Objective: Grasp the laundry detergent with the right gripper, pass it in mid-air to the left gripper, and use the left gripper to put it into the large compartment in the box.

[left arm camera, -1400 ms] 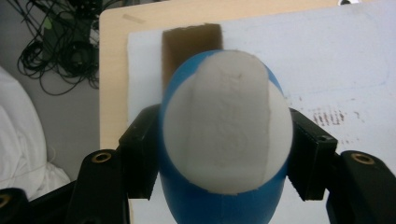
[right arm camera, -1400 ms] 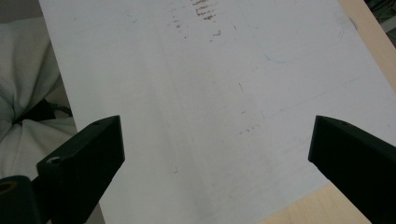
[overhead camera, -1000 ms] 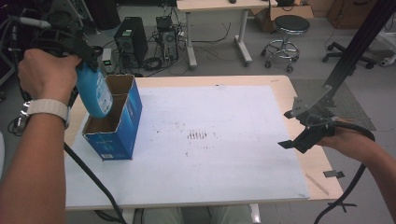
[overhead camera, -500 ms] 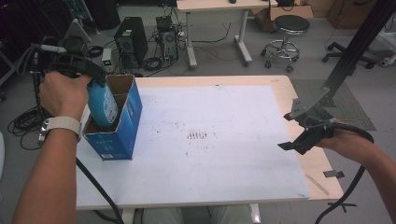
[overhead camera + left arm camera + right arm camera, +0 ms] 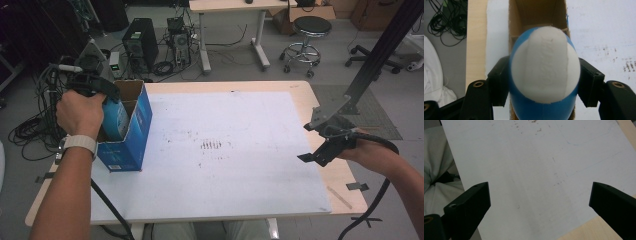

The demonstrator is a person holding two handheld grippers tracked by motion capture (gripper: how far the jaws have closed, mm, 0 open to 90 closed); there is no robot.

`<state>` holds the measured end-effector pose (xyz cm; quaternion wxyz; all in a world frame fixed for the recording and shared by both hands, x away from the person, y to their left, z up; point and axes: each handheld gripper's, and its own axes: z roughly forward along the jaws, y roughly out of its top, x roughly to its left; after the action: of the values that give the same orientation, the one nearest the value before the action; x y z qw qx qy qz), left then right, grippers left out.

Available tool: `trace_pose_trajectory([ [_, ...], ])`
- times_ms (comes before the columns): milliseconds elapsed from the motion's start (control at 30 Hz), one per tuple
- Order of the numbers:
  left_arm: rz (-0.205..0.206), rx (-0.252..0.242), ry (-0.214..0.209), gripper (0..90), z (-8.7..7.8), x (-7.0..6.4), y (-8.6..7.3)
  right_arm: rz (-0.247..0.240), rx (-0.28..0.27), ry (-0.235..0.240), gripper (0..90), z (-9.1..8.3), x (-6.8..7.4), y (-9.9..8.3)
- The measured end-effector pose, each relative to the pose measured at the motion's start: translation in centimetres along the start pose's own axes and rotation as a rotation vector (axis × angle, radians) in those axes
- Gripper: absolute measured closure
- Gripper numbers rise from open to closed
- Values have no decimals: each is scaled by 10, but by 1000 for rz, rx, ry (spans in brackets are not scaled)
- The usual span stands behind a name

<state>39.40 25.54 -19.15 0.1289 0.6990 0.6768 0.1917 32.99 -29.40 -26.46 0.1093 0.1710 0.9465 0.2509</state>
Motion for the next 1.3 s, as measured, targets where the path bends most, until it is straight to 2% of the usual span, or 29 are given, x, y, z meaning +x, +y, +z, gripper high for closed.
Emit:
trace_pose_trajectory([
  [433,18,29,-4,383,35,-7,-12,9,10,3,34,1,0,-3],
  [833,20,54,-11,383,62,-7,-22,18,16,1,34,1,0,-7],
  [1300,29,85,-25,382,81,-6,-30,22,18,5,34,2,-1,-6],
])
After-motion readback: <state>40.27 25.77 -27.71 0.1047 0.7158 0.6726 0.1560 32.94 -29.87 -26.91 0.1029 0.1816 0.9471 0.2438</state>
